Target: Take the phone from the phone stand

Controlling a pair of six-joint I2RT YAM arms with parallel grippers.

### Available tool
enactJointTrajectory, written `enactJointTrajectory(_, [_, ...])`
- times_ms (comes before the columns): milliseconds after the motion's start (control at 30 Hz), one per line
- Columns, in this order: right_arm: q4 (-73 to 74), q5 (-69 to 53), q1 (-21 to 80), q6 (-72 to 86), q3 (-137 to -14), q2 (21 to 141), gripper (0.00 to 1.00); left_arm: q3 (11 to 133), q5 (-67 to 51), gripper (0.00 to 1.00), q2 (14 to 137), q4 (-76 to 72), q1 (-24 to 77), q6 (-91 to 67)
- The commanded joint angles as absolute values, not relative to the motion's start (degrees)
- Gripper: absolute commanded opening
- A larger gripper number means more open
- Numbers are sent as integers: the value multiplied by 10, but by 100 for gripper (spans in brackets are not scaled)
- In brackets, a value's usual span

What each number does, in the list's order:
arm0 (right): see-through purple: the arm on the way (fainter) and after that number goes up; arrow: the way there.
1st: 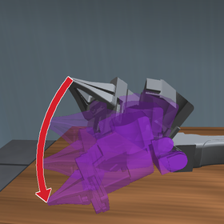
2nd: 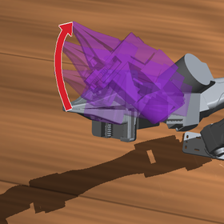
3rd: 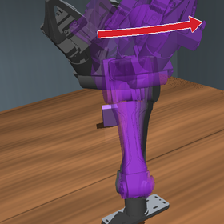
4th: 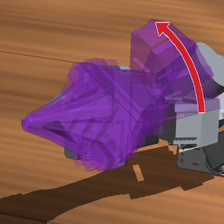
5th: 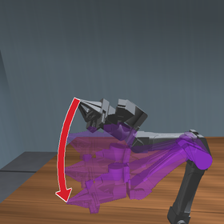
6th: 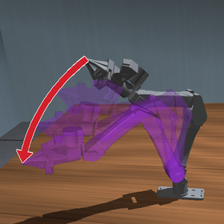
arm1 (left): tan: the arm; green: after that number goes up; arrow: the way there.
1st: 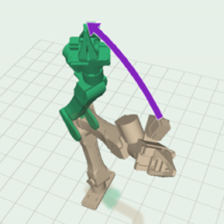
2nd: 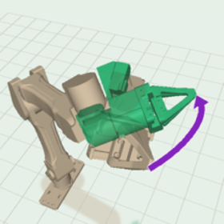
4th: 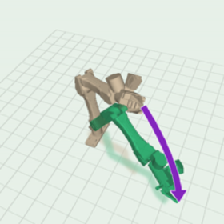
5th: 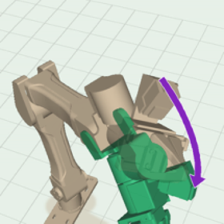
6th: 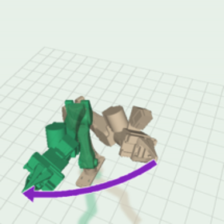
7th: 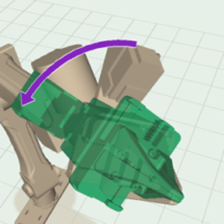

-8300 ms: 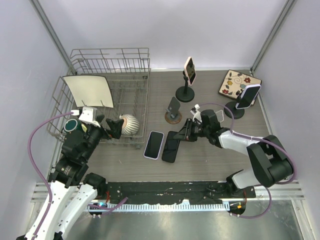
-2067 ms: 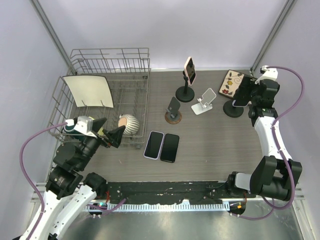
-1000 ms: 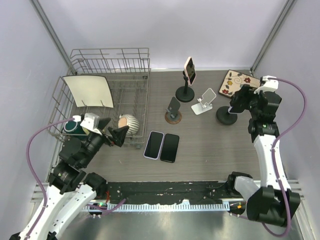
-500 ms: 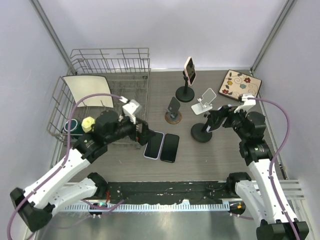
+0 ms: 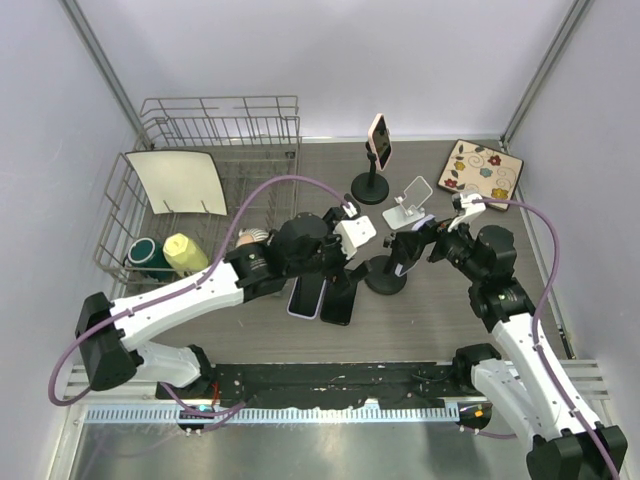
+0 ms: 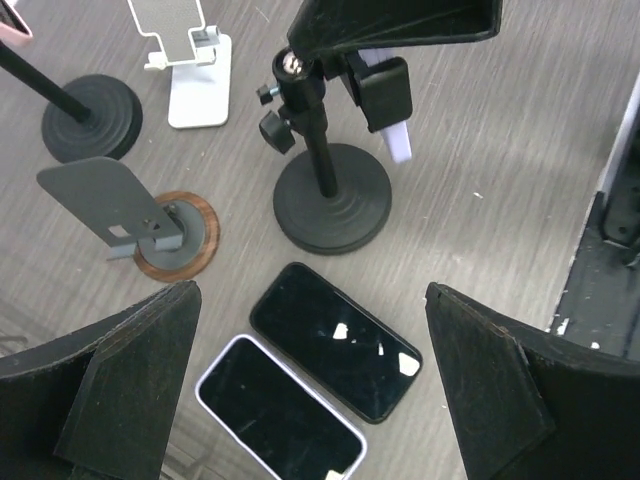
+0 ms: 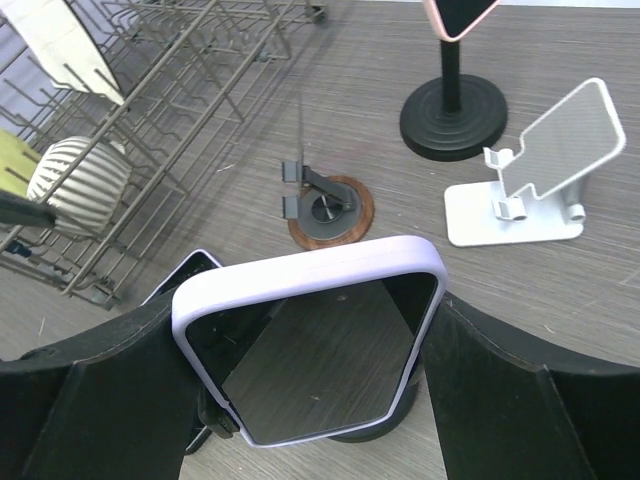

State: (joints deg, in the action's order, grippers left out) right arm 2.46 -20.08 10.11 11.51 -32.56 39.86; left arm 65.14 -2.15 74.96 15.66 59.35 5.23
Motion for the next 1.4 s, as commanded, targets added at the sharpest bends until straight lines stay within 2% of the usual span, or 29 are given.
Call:
enactJointTrajectory(0, [-69,-247,113,131,-359,406,6,663,-25,100,768,75,594,113])
enactJointTrajectory(167, [-71,-289,126,119,-369,432,6,627,-47,100,766,55,594,78])
enactJointTrajectory(333, [-83,-308,128,99,-367,430,6,521,-76,100,720,-72,594,77])
enactJointTrajectory(433, [-70,-312,134,83,-371,425,7,497,-76,100,726,-128,593,69])
enactJointTrajectory(700, [-10,-305,142,36,-405,433,8,513,-177,95,803,-215,543,29])
enactJointTrajectory(933, [84,-293,144,-11,-469,461,8,533,-231,97,864,-249,519,87])
enactJointTrajectory(1367, [46,-317,149,-4,-421,447,8,544,-352,95,978,-393,473,72])
